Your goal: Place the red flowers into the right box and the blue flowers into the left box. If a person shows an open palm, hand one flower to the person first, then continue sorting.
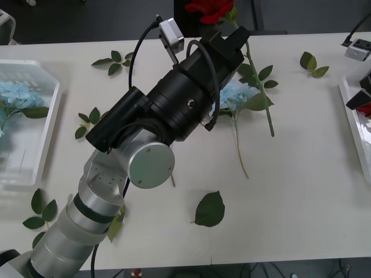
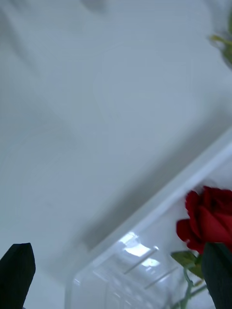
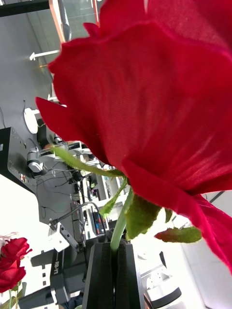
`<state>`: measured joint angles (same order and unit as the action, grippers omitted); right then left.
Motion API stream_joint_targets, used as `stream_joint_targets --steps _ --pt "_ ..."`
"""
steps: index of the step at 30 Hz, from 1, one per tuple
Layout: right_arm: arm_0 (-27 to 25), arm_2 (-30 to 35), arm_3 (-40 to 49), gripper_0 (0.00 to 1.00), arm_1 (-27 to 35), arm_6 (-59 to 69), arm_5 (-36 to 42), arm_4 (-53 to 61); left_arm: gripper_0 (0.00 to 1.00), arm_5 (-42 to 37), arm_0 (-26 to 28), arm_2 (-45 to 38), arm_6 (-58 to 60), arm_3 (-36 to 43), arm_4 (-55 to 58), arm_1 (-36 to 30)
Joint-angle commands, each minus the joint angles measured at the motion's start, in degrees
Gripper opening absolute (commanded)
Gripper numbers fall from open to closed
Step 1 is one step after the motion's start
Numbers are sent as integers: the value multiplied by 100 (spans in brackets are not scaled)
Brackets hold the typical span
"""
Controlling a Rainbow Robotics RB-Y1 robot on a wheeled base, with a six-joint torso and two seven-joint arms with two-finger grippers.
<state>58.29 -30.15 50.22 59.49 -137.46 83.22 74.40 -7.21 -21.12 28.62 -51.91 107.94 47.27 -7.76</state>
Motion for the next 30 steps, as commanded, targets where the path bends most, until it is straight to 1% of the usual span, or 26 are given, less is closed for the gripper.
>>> stream_joint_targets --steps 1,3,8,11,17,22,26,30 --pt "-398 132 805 100 283 44 186 1077 0 80 64 47 -267 70 46 160" --pt "-697 132 919 100 309 97 238 2061 0 80 64 47 -267 70 46 160" --pt "-1118 124 1183 100 309 123 590 3599 0 80 64 47 -267 70 46 160" --pt "-1250 150 1323 100 309 167 757 4355 0 80 64 47 -267 70 46 160" --pt "-1259 238 1490 100 142 229 757 5480 0 80 64 47 -267 70 46 160" --pt "-1259 264 1684 100 -69 273 625 5920 0 80 64 47 -267 70 46 160" --pt "-1268 273 2000 100 -130 299 388 5911 0 80 64 47 -267 70 46 160" --pt "-1285 273 2237 100 -227 378 396 5867 0 80 64 47 -267 70 46 160"
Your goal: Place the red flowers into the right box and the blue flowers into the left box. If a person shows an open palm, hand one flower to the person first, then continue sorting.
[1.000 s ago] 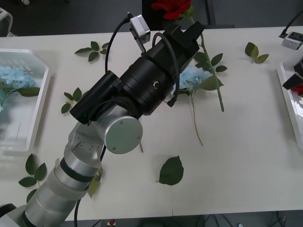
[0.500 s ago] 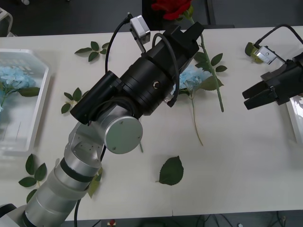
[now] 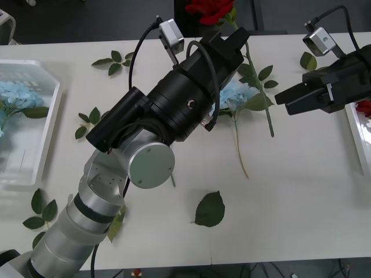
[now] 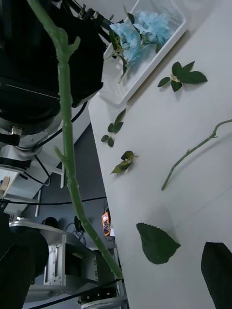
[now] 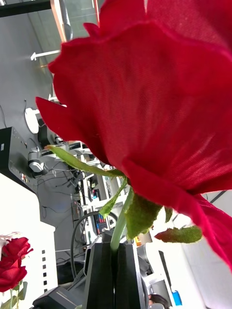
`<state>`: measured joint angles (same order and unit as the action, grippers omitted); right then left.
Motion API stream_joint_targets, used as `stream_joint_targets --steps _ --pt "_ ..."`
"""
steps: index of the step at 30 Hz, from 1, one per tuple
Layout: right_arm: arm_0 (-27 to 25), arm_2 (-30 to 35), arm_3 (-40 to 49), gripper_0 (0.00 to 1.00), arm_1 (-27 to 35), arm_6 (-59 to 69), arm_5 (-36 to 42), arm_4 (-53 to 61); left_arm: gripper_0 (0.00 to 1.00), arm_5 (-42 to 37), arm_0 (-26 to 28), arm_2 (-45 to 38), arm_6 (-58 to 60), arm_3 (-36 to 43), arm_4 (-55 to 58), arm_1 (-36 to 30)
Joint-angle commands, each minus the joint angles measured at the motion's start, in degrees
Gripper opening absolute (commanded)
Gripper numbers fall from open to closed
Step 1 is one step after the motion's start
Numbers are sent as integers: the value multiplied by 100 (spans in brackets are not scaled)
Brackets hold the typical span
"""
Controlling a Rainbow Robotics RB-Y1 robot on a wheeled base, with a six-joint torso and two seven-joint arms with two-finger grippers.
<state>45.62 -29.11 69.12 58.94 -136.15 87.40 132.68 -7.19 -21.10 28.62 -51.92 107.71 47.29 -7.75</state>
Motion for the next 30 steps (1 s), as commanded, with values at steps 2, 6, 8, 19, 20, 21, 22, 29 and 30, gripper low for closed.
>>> stream_joint_targets --steps 2,6,8,19,20,21,22,29,30 --pt "-27 160 453 100 -242 265 -30 30 0 77 62 47 -266 93 43 159" --pt "-62 169 717 100 -313 326 -118 -234 0 77 62 47 -266 93 43 159" --pt "-89 160 778 96 -339 379 -197 -295 0 77 62 47 -266 93 43 159" --pt "-89 90 796 0 -471 572 -311 -612 0 77 62 47 -266 93 43 159" --pt "-89 90 796 0 -471 572 -311 -629 0 77 62 47 -266 93 43 159" --pt "-89 90 796 0 -471 590 -311 -638 0 77 62 47 -266 93 43 159" --pt "-89 90 796 0 -471 590 -302 -647 0 77 62 47 -266 93 43 159" --pt "-89 90 796 0 -462 625 -320 -700 0 77 62 47 -266 93 43 159" --pt "-89 90 796 0 -462 634 -320 -717 0 77 62 47 -266 93 43 159"
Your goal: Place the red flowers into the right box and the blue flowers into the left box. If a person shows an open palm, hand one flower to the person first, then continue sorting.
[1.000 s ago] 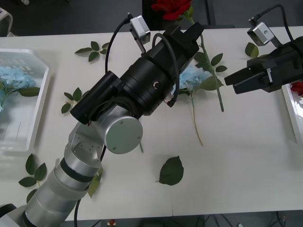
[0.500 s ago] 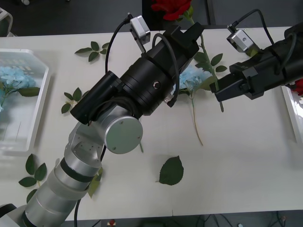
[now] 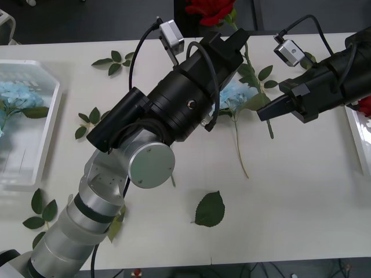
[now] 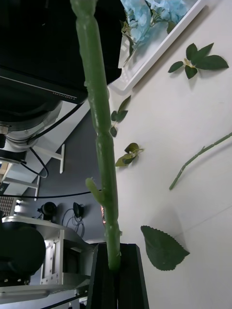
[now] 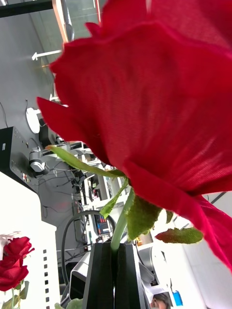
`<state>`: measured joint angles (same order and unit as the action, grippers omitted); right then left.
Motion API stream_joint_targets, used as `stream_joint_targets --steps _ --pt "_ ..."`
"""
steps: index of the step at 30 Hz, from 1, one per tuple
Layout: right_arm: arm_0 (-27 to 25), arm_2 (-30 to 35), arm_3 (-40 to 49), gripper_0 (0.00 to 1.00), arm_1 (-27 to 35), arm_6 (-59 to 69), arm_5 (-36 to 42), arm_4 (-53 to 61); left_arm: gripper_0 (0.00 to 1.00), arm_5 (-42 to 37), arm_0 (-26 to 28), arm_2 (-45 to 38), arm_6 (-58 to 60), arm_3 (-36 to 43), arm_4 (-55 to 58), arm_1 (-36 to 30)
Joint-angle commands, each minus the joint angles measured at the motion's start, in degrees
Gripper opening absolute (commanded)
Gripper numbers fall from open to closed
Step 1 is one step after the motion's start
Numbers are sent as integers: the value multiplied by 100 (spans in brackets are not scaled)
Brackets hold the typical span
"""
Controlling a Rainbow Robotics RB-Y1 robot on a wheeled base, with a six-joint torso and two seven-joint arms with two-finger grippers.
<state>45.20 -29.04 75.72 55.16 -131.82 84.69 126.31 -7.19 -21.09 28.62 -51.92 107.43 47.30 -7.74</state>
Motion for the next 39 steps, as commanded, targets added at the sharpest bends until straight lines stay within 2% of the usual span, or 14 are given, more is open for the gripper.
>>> stream_joint_targets --steps 1,2,3,4,24,31,36,39 --pt "-47 83 136 0 -67 218 -57 -89 0 77 62 47 -266 121 43 158" --pt "-47 83 136 0 -67 227 -49 -89 16 77 62 47 -266 121 43 158" --pt "-47 74 136 0 -58 245 -49 -89 71 77 62 47 -266 121 43 158" --pt "-47 83 136 0 -50 253 -49 -89 100 77 62 47 -266 121 43 158" --pt "-47 83 136 0 179 429 -154 -116 100 77 62 47 -266 121 43 158" --pt "-38 329 -110 0 662 579 -637 -1021 100 77 62 47 -266 121 43 158" --pt "-12 742 -778 0 988 535 -936 -2067 100 77 62 47 -266 121 43 158" --pt "-12 777 -1059 0 1216 499 -1165 -2735 100 77 62 47 -266 121 43 158"
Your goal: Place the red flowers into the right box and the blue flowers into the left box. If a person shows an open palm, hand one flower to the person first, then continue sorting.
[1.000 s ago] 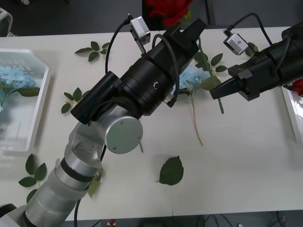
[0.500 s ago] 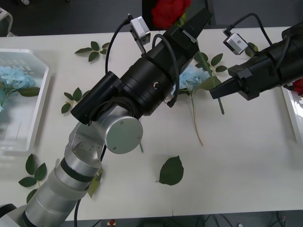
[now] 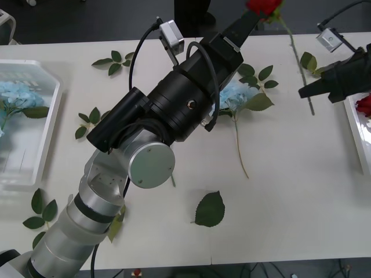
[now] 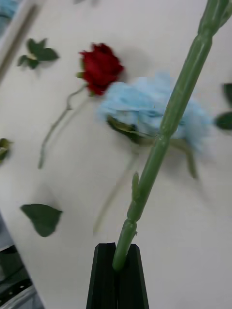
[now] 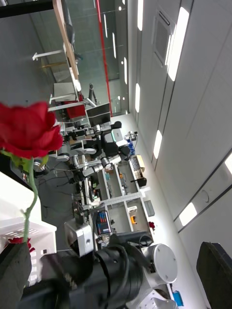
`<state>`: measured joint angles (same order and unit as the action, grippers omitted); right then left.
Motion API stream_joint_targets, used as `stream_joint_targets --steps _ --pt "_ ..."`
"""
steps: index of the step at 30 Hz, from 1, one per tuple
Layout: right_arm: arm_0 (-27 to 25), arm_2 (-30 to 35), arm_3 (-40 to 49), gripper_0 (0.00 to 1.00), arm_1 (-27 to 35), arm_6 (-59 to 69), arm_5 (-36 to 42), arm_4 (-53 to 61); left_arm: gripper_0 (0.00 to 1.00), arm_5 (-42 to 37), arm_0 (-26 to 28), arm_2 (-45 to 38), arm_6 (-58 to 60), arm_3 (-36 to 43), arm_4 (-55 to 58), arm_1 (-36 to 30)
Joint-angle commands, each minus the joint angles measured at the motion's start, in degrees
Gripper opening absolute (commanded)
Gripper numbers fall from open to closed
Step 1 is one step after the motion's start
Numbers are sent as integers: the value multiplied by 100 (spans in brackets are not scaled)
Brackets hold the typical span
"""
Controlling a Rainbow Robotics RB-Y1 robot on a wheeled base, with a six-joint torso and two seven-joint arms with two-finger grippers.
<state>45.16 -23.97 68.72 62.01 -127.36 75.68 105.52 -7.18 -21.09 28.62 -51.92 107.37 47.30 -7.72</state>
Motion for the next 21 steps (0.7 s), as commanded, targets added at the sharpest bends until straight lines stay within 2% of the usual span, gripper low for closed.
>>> stream_joint_targets --steps 1,8,10,13,15,16,19,21 --pt "-8 279 -447 0 628 53 -405 -963 100 77 61 47 -266 126 42 157" --pt "-16 270 -1185 0 1112 27 -1134 -2185 100 191 8 -50 -239 108 165 -432" --pt "-16 261 -1396 0 1217 9 -1257 -2519 100 -29 8 -146 -239 214 218 -687" --pt "-16 182 -1686 0 1322 -17 -1319 -3082 100 -1022 8 -533 -222 521 332 -1030" --pt "-16 68 -1906 0 1384 -26 -1389 -3310 100 -1927 -1 -902 -248 715 499 -1205" --pt "-16 -73 -2099 0 1428 -34 -1556 -3459 100 -2648 -27 -1218 -274 838 640 -1328" --pt "-16 -424 -2512 0 1428 -52 -1995 -3758 100 -3650 -115 -1676 -345 864 956 -1504" --pt "-16 -661 -2723 0 1384 -34 -2215 -3908 100 -4019 -150 -1772 -389 847 904 -1592"
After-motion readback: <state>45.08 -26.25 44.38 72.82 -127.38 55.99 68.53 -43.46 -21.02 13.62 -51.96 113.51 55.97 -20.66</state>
